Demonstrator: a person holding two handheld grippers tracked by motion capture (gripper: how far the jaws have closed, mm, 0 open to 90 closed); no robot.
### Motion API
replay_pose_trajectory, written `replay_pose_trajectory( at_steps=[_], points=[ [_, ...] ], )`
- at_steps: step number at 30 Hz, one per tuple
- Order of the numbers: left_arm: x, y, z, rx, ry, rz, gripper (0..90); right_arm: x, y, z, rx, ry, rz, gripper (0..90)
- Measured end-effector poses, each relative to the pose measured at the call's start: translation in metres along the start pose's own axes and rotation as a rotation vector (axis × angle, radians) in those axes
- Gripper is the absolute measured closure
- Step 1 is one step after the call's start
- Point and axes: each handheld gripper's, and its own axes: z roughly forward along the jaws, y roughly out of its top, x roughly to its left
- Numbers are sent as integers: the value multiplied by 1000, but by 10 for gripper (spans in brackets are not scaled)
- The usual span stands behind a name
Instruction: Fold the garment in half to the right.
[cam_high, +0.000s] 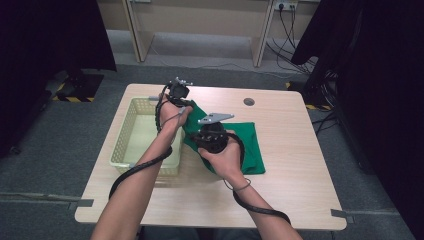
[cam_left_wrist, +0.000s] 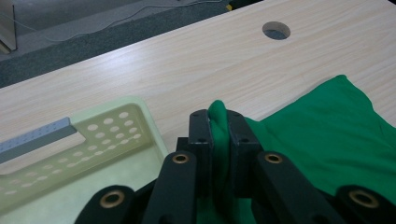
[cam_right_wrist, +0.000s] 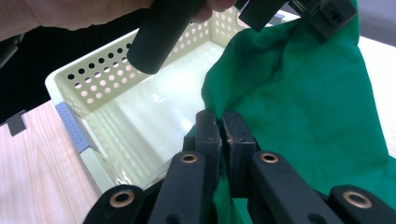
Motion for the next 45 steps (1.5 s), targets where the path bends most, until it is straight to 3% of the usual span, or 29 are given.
replay_pose_trajectory(
  at_steps=[22, 38, 45],
  points=[
    [3, 2, -5, 14, 15, 20, 820, 5, 5, 4, -10, 10, -4, 870],
    [-27, 21, 6, 37, 52, 103, 819, -18, -6, -16, -25, -20, 28, 869],
    [-36, 27, 10, 39, 56, 115, 819, -25, -8, -23, -30, -31, 36, 869]
  ],
)
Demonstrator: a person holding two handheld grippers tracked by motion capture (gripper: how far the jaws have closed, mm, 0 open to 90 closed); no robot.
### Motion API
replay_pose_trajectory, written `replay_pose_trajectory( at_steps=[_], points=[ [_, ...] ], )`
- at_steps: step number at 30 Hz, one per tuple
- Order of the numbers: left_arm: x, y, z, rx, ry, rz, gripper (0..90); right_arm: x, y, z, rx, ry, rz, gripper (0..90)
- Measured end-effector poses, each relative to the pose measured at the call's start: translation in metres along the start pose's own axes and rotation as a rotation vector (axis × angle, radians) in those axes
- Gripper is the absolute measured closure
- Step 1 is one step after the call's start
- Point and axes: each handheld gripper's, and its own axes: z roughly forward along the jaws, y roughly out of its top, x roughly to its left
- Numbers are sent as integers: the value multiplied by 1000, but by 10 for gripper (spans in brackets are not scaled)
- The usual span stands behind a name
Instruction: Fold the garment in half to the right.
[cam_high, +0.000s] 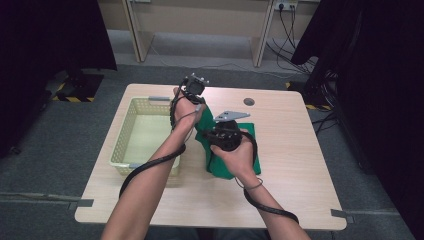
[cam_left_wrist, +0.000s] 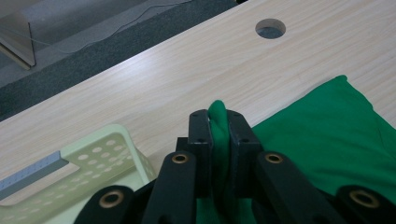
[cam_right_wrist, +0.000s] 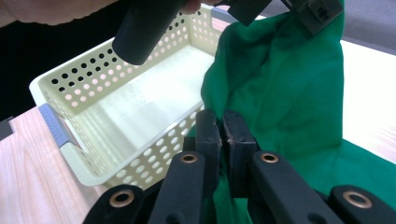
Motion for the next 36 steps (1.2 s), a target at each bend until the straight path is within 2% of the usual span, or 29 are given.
replay_pose_trajectory(
  at_steps=[20, 36],
  points=[
    [-21, 11, 7, -8, -5, 25, 817, -14, -10, -11, 2, -14, 19, 869],
    [-28, 13, 10, -19, -17, 20, 817, -18, -15, -14, 3, -22, 32, 869]
  ],
)
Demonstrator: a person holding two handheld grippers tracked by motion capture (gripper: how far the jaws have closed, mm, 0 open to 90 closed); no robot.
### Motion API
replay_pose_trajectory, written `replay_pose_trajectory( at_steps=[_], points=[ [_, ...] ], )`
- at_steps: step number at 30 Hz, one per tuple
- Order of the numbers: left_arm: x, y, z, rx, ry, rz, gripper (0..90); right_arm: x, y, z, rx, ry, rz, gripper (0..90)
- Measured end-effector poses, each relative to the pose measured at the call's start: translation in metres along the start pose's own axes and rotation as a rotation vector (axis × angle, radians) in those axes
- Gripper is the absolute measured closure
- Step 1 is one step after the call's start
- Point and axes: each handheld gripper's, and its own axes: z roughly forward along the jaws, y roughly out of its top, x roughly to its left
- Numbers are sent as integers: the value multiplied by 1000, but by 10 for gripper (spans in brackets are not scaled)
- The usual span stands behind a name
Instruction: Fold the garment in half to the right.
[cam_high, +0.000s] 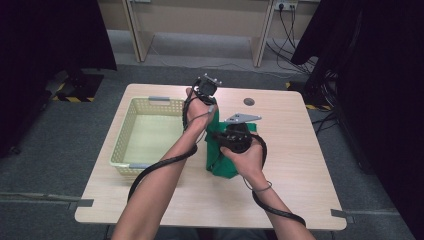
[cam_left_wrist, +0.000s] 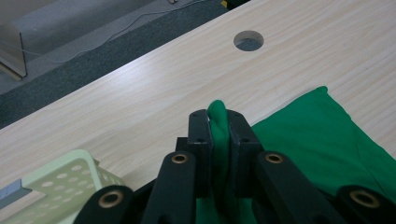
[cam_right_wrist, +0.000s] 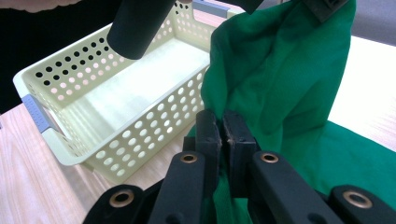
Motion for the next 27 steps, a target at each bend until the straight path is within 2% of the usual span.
replay_pose_trajectory(
  at_steps=[27],
  points=[
    [-15, 1, 9, -19, -11, 1, 815, -10, -11, -5, -2, -14, 19, 869]
  ],
)
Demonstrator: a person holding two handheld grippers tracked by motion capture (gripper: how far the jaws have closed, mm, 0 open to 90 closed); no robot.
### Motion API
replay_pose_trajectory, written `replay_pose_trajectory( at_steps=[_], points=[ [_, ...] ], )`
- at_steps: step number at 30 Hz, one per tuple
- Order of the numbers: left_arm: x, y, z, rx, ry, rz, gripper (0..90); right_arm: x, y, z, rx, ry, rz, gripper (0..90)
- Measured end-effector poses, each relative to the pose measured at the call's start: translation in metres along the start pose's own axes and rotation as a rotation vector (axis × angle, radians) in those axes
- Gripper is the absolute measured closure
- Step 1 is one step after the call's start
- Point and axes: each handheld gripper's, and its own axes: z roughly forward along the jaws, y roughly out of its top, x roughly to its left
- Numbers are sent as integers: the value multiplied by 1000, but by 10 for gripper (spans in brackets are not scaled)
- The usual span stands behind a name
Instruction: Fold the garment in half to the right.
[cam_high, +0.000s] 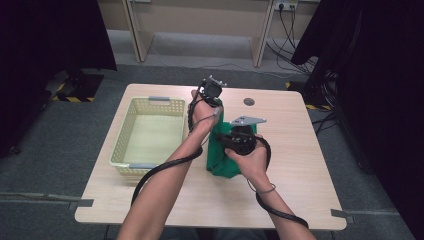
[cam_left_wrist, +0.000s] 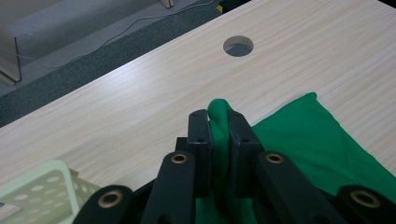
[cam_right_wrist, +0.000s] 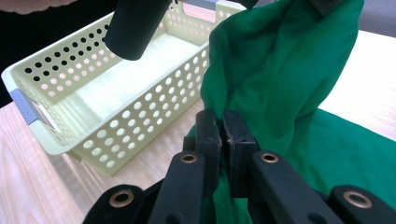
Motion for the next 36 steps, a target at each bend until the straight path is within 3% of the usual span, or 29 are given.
replay_pose_trajectory(
  at_steps=[36],
  points=[
    [-26, -8, 31, -4, -33, -24, 805, -27, -33, -5, 24, -31, 60, 867]
  ],
)
